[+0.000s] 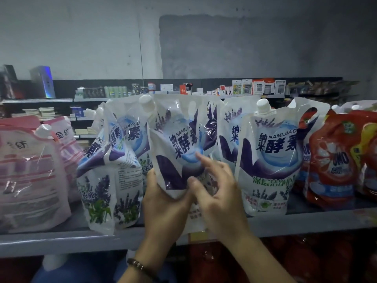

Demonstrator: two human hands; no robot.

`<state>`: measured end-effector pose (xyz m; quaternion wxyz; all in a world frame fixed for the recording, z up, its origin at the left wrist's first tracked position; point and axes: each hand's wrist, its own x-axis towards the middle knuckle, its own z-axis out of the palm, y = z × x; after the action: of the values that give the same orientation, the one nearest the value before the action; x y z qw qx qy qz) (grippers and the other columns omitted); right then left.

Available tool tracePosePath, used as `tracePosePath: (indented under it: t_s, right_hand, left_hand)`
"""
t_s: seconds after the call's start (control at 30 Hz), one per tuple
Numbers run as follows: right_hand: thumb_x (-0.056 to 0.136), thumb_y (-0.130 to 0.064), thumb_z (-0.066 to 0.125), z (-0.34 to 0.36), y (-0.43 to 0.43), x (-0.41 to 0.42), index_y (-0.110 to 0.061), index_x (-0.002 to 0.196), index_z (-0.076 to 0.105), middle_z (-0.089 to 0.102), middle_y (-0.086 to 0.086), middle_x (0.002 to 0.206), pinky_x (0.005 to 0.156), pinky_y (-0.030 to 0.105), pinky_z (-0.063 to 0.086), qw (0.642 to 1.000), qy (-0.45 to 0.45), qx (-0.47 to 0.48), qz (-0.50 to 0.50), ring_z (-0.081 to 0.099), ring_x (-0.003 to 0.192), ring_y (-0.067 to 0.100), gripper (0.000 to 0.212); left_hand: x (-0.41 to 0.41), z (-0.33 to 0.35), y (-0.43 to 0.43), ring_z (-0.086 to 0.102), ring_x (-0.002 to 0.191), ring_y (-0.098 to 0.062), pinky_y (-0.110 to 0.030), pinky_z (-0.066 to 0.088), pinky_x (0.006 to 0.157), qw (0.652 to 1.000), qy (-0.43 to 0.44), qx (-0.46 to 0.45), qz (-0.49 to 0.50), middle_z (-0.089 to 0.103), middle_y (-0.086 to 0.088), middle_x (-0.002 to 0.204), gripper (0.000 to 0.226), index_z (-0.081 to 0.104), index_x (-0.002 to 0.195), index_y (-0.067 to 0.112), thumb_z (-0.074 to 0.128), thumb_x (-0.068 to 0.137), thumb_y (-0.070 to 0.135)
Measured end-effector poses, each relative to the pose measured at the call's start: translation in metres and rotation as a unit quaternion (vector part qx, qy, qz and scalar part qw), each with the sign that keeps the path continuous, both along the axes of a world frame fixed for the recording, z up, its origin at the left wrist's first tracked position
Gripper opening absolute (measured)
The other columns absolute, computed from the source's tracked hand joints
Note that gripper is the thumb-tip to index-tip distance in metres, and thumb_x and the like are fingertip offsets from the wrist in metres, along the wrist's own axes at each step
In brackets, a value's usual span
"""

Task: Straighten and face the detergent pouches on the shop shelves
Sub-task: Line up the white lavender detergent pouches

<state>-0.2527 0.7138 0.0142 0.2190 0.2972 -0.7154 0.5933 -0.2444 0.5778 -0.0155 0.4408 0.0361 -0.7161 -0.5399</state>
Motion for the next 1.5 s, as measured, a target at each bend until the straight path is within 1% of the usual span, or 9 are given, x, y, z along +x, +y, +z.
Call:
tracePosePath:
  t_s: [0.07, 0.1, 0.23, 0.4, 0.6, 0.87, 1.0, 1.23, 1.5]
  right_hand:
    - [0.099, -0.031, 0.07, 0.004, 0.004, -0.017, -0.036, 0.141, 0.058, 0.052, -0.016, 0.132, 0.101, 0.006, 0.042, 0.999, -0.02, 0.008, -0.044, 0.049, 0.121, -0.016, 0.044]
    - [0.1, -0.035, 0.067, 0.006, 0.005, -0.027, -0.034, 0.139, 0.057, 0.052, -0.015, 0.133, 0.103, 0.01, 0.042, 0.998, -0.044, 0.014, -0.048, 0.049, 0.121, -0.014, 0.04]
    - [0.097, -0.051, 0.052, 0.007, 0.003, -0.069, -0.033, 0.126, 0.063, 0.069, -0.006, 0.127, 0.11, 0.047, 0.052, 0.985, -0.17, -0.01, 0.025, 0.066, 0.121, 0.012, 0.036]
    - [0.113, -0.024, 0.045, 0.014, 0.005, -0.081, -0.013, 0.124, 0.069, 0.08, 0.007, 0.114, 0.101, 0.042, 0.058, 0.952, -0.265, -0.073, 0.136, 0.075, 0.114, 0.025, 0.028]
    - [0.113, -0.019, 0.047, 0.017, 0.008, -0.076, 0.001, 0.128, 0.062, 0.076, 0.024, 0.118, 0.104, 0.06, 0.055, 0.94, -0.272, -0.106, 0.174, 0.072, 0.114, 0.045, 0.03]
    - [0.109, -0.028, 0.057, 0.026, 0.018, -0.062, -0.021, 0.116, 0.066, 0.079, 0.008, 0.11, 0.096, 0.059, 0.06, 0.974, -0.167, -0.127, 0.086, 0.076, 0.105, 0.031, 0.014]
    - [0.108, -0.02, 0.058, 0.029, 0.018, -0.061, -0.019, 0.116, 0.066, 0.078, 0.006, 0.112, 0.098, 0.055, 0.06, 0.976, -0.142, -0.147, 0.072, 0.075, 0.108, 0.027, 0.012]
    - [0.107, -0.018, 0.062, 0.021, 0.019, -0.057, -0.026, 0.115, 0.069, 0.079, 0.004, 0.108, 0.092, 0.058, 0.062, 0.976, -0.129, -0.17, 0.04, 0.076, 0.105, 0.026, 0.014]
    - [0.104, -0.027, 0.067, 0.009, 0.024, -0.049, -0.03, 0.114, 0.072, 0.079, -0.011, 0.111, 0.1, 0.048, 0.059, 0.984, -0.117, -0.13, 0.011, 0.073, 0.109, 0.011, 0.011]
  left_hand:
    - [0.007, 0.001, 0.004, 0.075, 0.097, -0.008, -0.043, 0.063, 0.085, 1.0, 0.02, -0.007, -0.003, 0.077, 0.011, 0.106, 0.067, 0.06, 0.123, 0.027, 0.099, 0.069, 0.034]
    - [0.011, 0.002, 0.006, 0.076, 0.094, -0.007, -0.042, 0.063, 0.082, 1.0, 0.031, -0.007, -0.002, 0.077, 0.012, 0.102, 0.064, 0.061, 0.119, 0.026, 0.099, 0.068, 0.03]
    - [0.016, 0.004, 0.008, 0.075, 0.096, -0.004, -0.044, 0.063, 0.085, 1.0, 0.029, -0.011, -0.001, 0.077, 0.015, 0.103, 0.06, 0.06, 0.116, 0.026, 0.098, 0.07, 0.018]
    - [0.013, 0.002, 0.003, 0.076, 0.105, -0.012, -0.049, 0.062, 0.092, 0.999, 0.026, 0.007, -0.039, 0.078, 0.01, 0.112, 0.059, 0.061, 0.121, 0.029, 0.096, 0.075, 0.015]
    - [0.013, 0.009, 0.002, 0.076, 0.112, -0.026, -0.053, 0.063, 0.093, 0.986, 0.045, 0.042, -0.155, 0.079, -0.006, 0.117, 0.05, 0.063, 0.125, 0.01, 0.084, 0.083, -0.008]
    - [0.002, 0.031, -0.016, 0.071, 0.123, -0.03, -0.051, 0.06, 0.1, 0.968, 0.031, 0.019, -0.248, 0.074, -0.013, 0.129, 0.062, 0.049, 0.14, -0.001, 0.077, 0.087, -0.014]
    - [-0.006, 0.039, -0.025, 0.071, 0.119, -0.035, -0.058, 0.057, 0.102, 0.964, 0.003, 0.009, -0.264, 0.075, -0.018, 0.124, 0.047, 0.065, 0.129, -0.004, 0.079, 0.085, 0.0]
    - [-0.018, 0.036, -0.032, 0.074, 0.113, -0.037, -0.055, 0.059, 0.101, 0.961, -0.025, 0.046, -0.27, 0.077, -0.019, 0.118, 0.034, 0.07, 0.122, -0.005, 0.075, 0.088, -0.008]
    - [-0.034, 0.03, -0.04, 0.075, 0.11, -0.029, -0.031, 0.06, 0.088, 0.955, -0.023, 0.048, -0.291, 0.078, -0.017, 0.117, 0.034, 0.069, 0.12, -0.005, 0.07, 0.088, -0.015]
